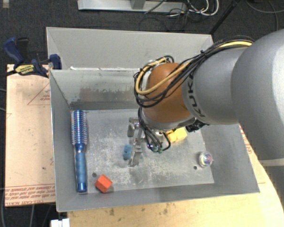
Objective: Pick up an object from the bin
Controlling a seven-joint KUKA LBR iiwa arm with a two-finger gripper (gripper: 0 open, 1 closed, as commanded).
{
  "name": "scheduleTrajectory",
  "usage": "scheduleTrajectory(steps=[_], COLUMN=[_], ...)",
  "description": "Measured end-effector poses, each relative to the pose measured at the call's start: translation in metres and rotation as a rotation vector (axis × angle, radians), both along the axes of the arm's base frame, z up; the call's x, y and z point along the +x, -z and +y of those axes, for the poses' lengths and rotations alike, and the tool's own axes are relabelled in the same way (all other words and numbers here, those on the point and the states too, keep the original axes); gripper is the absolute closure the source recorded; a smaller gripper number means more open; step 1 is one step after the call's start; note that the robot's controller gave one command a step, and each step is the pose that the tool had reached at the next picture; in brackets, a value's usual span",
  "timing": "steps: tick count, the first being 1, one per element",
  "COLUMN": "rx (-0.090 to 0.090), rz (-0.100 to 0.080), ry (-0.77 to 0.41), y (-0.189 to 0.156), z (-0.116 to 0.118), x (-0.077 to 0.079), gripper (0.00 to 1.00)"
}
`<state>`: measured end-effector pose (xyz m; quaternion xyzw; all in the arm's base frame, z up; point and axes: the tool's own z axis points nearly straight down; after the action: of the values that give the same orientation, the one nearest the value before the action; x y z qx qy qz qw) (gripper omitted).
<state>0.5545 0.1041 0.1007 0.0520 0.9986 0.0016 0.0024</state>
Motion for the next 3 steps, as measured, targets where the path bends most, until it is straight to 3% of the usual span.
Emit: scheduleTrajectory(steps=[1,2,3], rx=[-0.003,-0.002,0.0], rz=[0.006,0.007,0.006], ry=[-0.047,0.032,0.034], y=[0.002,0.032,0.032], z=[-0.013,-0.003,-0.003], x=[-0.018,-0.035,-0.035], gripper=[0.0,0.0,0.0])
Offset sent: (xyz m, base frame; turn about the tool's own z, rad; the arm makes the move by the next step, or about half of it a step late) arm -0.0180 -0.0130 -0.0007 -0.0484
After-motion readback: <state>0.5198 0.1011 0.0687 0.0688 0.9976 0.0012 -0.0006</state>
